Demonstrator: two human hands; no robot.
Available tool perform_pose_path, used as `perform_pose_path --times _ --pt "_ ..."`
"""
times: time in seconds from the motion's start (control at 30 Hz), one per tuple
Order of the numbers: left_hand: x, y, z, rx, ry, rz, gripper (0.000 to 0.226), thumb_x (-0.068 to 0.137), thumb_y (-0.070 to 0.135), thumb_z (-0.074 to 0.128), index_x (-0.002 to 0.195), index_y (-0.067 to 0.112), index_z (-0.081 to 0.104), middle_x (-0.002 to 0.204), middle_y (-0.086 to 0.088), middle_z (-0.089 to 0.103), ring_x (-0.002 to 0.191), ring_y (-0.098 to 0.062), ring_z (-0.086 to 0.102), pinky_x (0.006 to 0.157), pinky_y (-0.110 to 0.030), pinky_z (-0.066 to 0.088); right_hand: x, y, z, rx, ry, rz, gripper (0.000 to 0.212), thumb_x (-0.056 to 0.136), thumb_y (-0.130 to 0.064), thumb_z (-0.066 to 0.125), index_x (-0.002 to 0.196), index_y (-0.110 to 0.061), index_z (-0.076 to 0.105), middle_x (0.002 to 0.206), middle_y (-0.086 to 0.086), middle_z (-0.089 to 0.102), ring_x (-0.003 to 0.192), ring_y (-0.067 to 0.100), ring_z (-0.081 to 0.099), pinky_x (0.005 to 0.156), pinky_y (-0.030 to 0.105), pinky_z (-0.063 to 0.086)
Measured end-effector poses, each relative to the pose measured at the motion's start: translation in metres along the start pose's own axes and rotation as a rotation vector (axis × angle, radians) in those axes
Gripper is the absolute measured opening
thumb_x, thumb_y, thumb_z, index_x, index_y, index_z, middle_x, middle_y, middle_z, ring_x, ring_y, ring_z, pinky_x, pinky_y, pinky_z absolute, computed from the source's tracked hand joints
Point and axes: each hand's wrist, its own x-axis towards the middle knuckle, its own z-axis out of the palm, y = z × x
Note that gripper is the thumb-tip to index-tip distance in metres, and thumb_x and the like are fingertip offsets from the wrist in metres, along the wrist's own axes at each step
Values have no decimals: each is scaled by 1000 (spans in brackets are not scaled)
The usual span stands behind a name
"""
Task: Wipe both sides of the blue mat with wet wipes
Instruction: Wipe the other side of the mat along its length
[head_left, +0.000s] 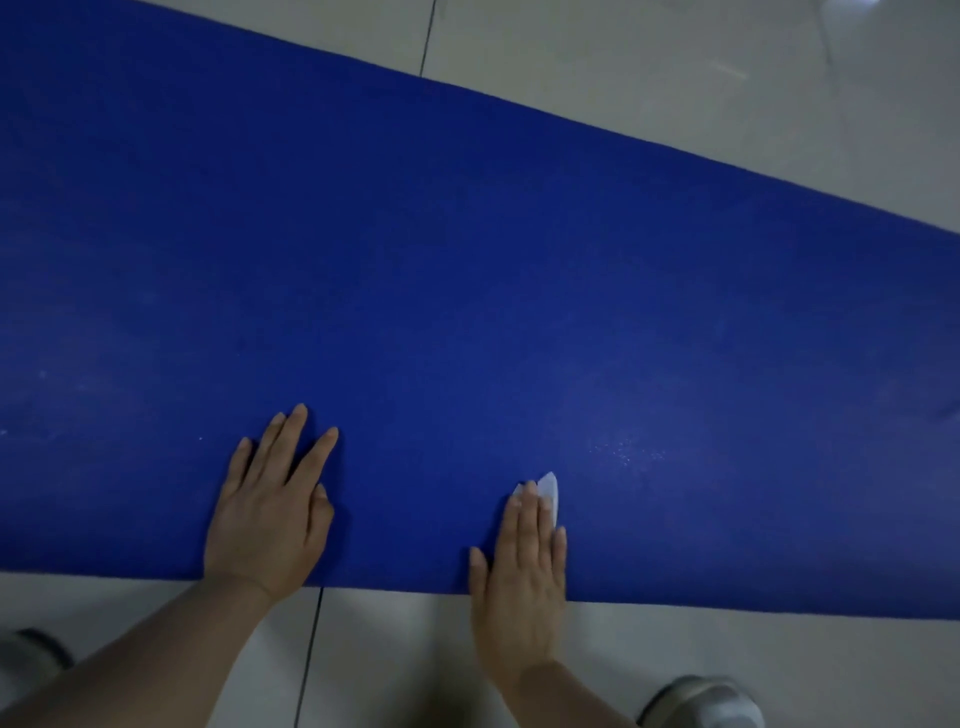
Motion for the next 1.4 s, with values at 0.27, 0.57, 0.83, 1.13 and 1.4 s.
perform_pose_path --times 0.27,0.57,0.83,1.13,1.4 --pt "2 2 -4 5 -23 -1 59 87 30 27 138 9 49 153 -17 32 139 -32 28 118 -34 -1 -1 -47 0 -52 -23 -420 66 87 -47 33 144 -14 31 154 0 27 145 18 17 112 40 11" --pt "3 2 -2 -7 -22 -15 60 86 30 28 138 7 49 152 -18 32 139 -34 29 118 -33 -2 4 -9 3 64 34 -60 58 97 -42 25 143 -7 34 152 7 31 143 23 18 113 40 11" --pt "5 5 -2 -7 -19 -17 61 85 30 28 137 5 48 151 -21 32 137 -37 30 118 -32 -5 17 52 -6 -48 86 124 57 99 -40 17 147 -10 27 156 6 20 144 20 18 115 39 15" --pt "6 6 -2 10 -23 -15 61 84 30 29 138 6 45 152 -20 31 138 -37 29 118 -33 -5 48 -20 -19 14 1 -390 61 89 -42 39 140 -11 40 150 4 34 139 19 32 105 42 39" --pt "6 4 1 6 -6 -4 61 84 30 29 137 5 45 151 -21 32 137 -37 30 118 -35 -4 83 77 -27 74 51 255 72 93 -49 5 150 -7 10 158 10 10 143 16 -5 118 45 11"
